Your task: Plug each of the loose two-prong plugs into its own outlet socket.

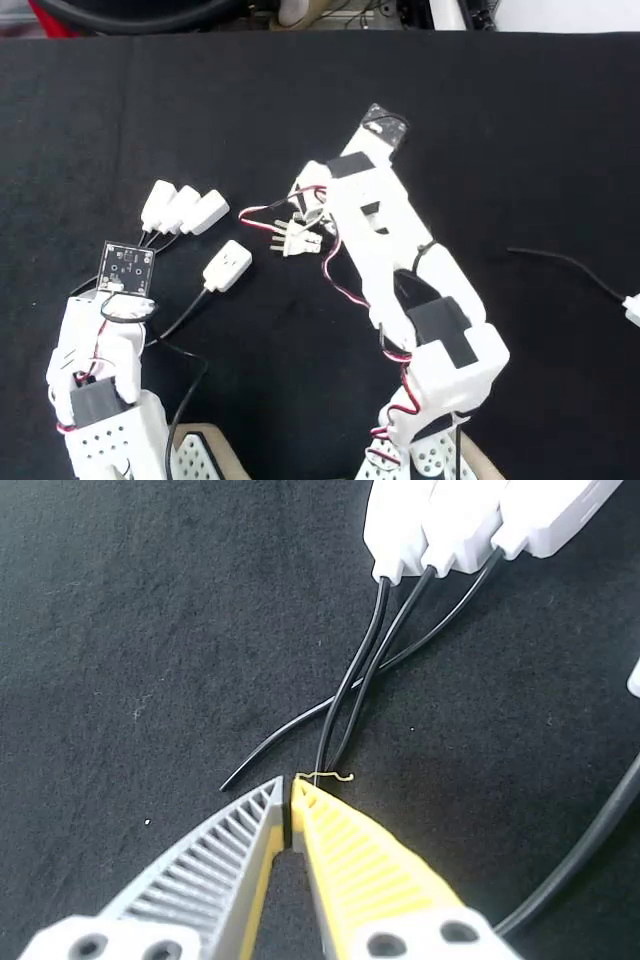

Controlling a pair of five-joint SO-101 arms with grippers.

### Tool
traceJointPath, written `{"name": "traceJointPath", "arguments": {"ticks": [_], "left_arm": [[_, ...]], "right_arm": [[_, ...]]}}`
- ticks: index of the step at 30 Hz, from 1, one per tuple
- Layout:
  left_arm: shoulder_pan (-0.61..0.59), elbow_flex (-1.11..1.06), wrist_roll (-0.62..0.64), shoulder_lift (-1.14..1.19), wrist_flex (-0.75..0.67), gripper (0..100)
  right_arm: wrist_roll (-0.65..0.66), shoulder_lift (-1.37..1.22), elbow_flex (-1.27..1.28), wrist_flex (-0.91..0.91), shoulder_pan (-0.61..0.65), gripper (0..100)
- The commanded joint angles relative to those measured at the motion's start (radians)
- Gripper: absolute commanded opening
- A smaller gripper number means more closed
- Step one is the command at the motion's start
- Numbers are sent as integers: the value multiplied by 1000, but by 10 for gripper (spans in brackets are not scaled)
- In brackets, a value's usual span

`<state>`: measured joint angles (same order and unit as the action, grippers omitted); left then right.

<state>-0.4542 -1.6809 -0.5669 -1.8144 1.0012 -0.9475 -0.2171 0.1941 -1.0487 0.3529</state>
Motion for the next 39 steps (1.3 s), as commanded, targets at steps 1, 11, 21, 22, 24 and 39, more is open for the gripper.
{"name": "traceJointPath", "arguments": {"ticks": [1, 11, 21, 22, 24, 39], "left_arm": [[-1, -18, -2, -2, -18, 30], [-1, -18, -2, -2, -18, 30], [-1, -18, -2, -2, -18, 30], [-1, -18, -2, -2, -18, 30], [-1, -18, -2, -2, -18, 30], [-2, -18, -2, -2, -20, 30]], "right_arm": [[-64, 18, -51, 14, -20, 124], [-112, -104, -53, 78, -15, 124], [-132, -102, -77, 87, -38, 124], [-132, -102, -85, 86, -48, 124], [-132, -102, -104, 77, -54, 124], [-169, -182, -137, 78, -51, 124]]}}
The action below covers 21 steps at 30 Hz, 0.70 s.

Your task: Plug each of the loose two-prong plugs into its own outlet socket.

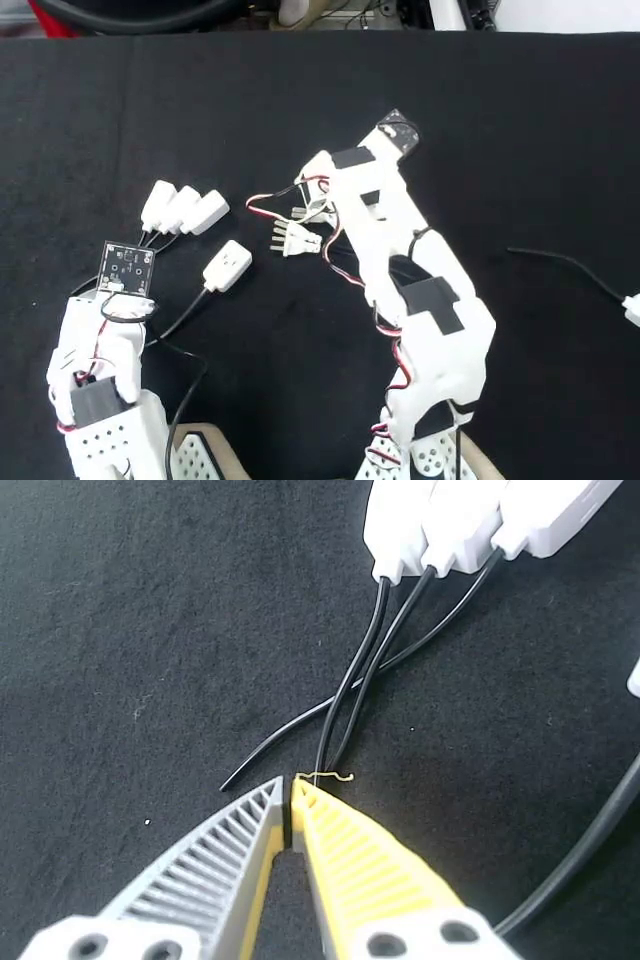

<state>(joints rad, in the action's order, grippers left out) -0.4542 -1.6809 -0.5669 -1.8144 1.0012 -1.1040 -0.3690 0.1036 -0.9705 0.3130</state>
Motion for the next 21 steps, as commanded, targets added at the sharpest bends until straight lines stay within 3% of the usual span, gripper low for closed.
{"name": "traceJointPath", "arguments": {"ticks": [1, 21], "left_arm": [[-2, -18, -2, -2, -20, 30], [-2, -18, -2, -2, -21, 30]], "right_arm": [[-12, -48, -54, 0, -9, 124], [32, -120, -93, -155, 101, 124]]}}
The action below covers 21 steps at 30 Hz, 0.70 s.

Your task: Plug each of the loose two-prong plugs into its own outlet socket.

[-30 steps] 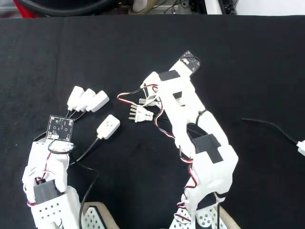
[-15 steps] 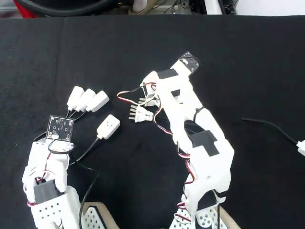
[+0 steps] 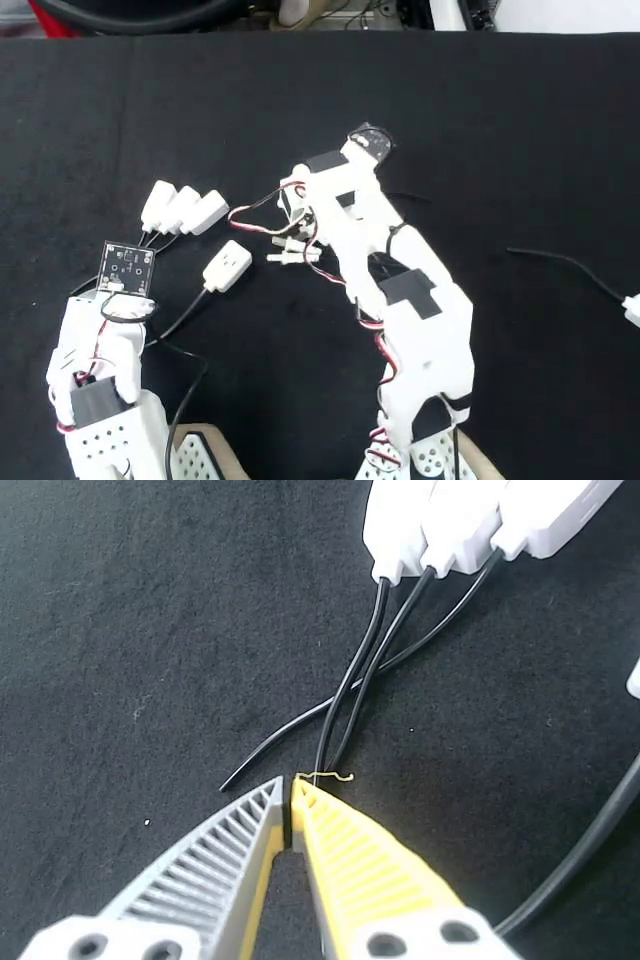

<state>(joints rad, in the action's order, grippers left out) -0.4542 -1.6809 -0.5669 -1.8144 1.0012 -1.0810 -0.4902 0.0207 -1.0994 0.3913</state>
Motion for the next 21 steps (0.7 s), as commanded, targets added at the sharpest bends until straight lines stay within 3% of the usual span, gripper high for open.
{"name": "traceJointPath", "arguments": {"ticks": [1, 8, 10, 15, 21], "left_arm": [[-2, -18, -2, -2, -21, 30], [-2, -18, -2, -2, -21, 30], [-2, -18, -2, -2, -20, 30], [-2, -18, -2, -2, -20, 30], [-2, -18, -2, -2, -20, 30]], "right_arm": [[9, 1, -10, -23, 21, 124], [12, -64, -51, -6, -34, 89], [51, -77, -73, -6, -43, 12], [121, -74, -113, -75, -38, 12], [393, 8, -217, -290, -37, 11]]}}
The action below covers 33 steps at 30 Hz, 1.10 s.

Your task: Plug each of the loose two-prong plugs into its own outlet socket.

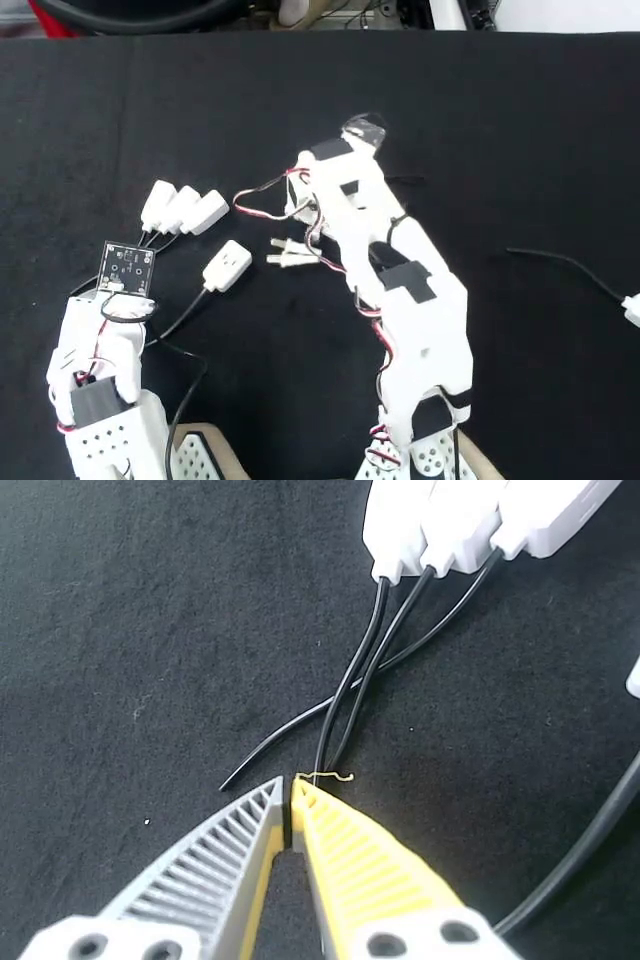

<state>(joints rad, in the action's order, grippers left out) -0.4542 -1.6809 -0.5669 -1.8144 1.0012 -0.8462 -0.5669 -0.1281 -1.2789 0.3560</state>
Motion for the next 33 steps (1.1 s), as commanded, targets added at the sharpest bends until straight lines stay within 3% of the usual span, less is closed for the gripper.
{"name": "traceJointPath", "arguments": {"ticks": [1, 13, 20, 28, 33], "left_arm": [[-2, -18, -2, -2, -18, 30], [-1, -18, -2, -2, -18, 30], [1, -18, -2, -2, -18, 30], [-1, -18, -2, -2, -18, 30], [-1, -18, -2, -2, -18, 30]], "right_arm": [[195, 104, -65, -120, -2, 11], [611, 364, -65, -123, 8, 11], [891, 409, 19, -365, 150, 11], [1125, 409, 312, -433, 233, 11], [1189, 401, 484, -359, 236, 11]]}}
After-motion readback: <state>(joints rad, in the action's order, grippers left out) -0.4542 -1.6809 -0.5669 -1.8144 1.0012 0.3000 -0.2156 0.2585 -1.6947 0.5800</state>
